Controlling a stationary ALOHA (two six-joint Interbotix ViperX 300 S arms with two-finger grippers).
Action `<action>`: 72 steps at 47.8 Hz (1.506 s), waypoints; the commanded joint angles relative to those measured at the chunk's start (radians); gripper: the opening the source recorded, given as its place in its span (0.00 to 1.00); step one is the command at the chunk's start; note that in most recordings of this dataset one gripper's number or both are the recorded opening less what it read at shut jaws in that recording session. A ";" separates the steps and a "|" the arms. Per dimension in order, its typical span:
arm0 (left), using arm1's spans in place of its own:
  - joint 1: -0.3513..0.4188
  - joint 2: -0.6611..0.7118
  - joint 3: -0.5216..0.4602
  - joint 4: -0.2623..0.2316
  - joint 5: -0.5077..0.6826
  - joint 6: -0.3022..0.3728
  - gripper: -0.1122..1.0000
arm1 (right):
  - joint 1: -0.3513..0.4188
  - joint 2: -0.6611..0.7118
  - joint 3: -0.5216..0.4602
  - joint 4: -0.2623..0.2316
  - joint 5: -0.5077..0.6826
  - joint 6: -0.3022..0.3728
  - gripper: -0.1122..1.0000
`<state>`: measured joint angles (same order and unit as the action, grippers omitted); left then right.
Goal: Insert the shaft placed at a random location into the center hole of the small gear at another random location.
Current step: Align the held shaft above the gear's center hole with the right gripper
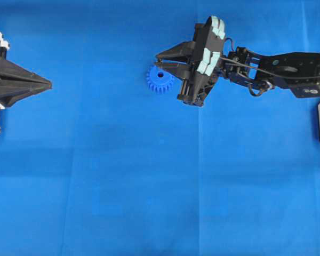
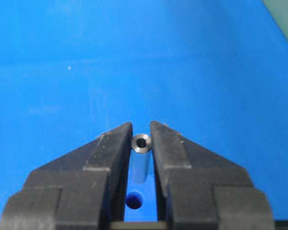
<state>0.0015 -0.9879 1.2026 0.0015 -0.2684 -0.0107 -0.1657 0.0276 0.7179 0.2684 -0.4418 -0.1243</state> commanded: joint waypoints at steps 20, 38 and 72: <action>-0.002 0.006 -0.008 0.002 -0.008 -0.002 0.10 | 0.003 0.017 -0.009 0.011 -0.003 0.002 0.12; 0.000 0.005 -0.008 0.002 -0.008 -0.002 0.10 | 0.008 0.100 -0.006 0.052 -0.057 0.003 0.12; -0.002 0.005 -0.005 0.002 -0.008 -0.002 0.10 | 0.008 0.167 -0.012 0.063 -0.066 0.005 0.12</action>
<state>0.0015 -0.9863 1.2057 0.0015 -0.2715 -0.0107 -0.1565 0.2025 0.7271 0.3283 -0.4955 -0.1197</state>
